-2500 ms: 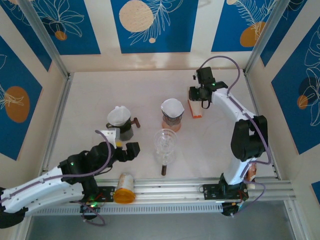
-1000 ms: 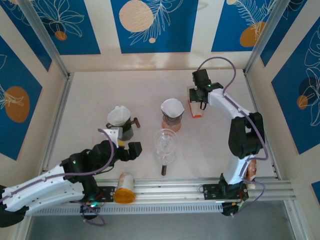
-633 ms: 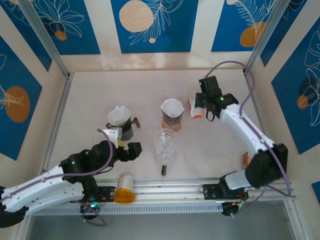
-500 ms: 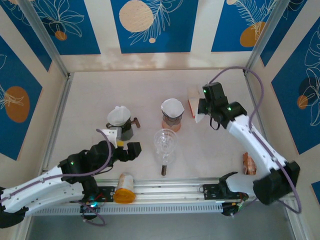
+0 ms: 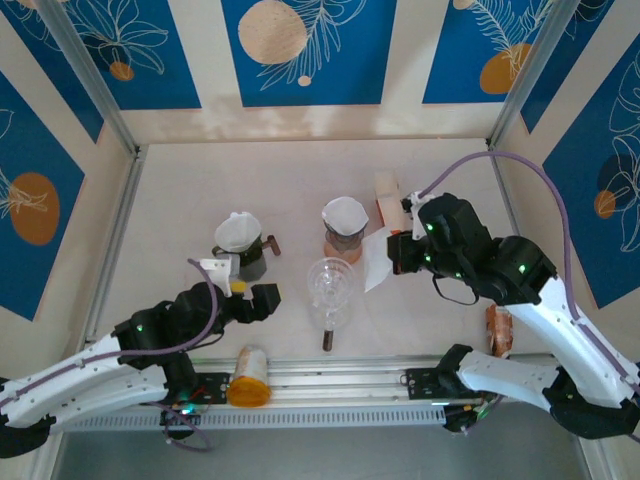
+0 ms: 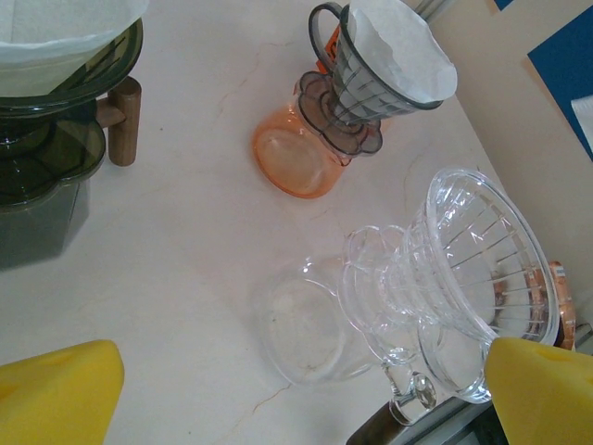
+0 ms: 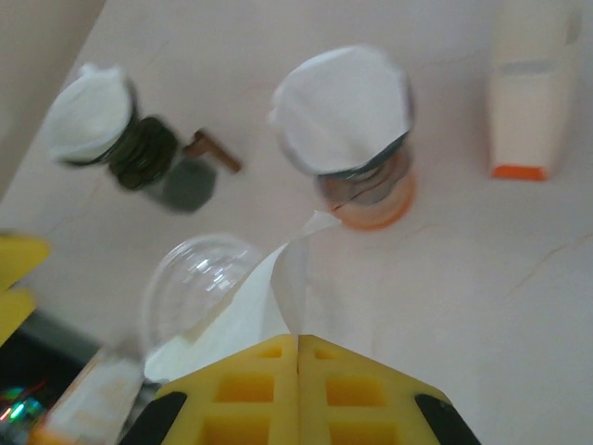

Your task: Place the coffee filter in the dripper

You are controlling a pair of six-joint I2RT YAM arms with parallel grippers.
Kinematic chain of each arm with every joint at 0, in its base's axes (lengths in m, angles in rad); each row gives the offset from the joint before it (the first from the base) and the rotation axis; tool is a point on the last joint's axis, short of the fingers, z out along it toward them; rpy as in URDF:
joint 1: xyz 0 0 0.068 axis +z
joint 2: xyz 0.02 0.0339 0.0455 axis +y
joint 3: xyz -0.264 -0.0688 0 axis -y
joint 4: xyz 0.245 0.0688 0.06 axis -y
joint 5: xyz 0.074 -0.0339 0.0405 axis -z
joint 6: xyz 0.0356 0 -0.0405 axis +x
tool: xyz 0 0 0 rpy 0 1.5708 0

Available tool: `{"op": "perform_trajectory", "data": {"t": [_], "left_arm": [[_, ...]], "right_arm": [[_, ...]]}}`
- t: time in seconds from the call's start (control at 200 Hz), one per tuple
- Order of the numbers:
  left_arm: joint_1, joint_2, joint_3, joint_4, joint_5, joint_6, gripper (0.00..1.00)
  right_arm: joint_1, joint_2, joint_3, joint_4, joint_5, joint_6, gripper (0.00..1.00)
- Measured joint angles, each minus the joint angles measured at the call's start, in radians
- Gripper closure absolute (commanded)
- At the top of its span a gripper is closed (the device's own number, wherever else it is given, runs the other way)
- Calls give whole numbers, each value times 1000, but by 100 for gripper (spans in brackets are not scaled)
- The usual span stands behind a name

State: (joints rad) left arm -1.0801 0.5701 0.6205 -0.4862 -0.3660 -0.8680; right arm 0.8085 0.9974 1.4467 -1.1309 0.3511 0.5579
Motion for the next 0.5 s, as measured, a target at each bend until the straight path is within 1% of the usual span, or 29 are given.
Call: {"op": "perform_trajectory", "data": {"t": [0.095, 0.25, 0.37, 0.5], "left_arm": [[0, 0, 0, 0, 0, 6, 0], [0, 0, 0, 0, 8, 8, 0], [0, 0, 0, 0, 19, 14, 0], [0, 0, 0, 1, 31, 18, 0]], "right_arm": [[24, 49, 53, -46, -74, 24, 100], [16, 143, 109, -99, -203, 48, 100], [-34, 229, 124, -120, -302, 59, 100], [-82, 313, 134, -156, -353, 62, 100]]}}
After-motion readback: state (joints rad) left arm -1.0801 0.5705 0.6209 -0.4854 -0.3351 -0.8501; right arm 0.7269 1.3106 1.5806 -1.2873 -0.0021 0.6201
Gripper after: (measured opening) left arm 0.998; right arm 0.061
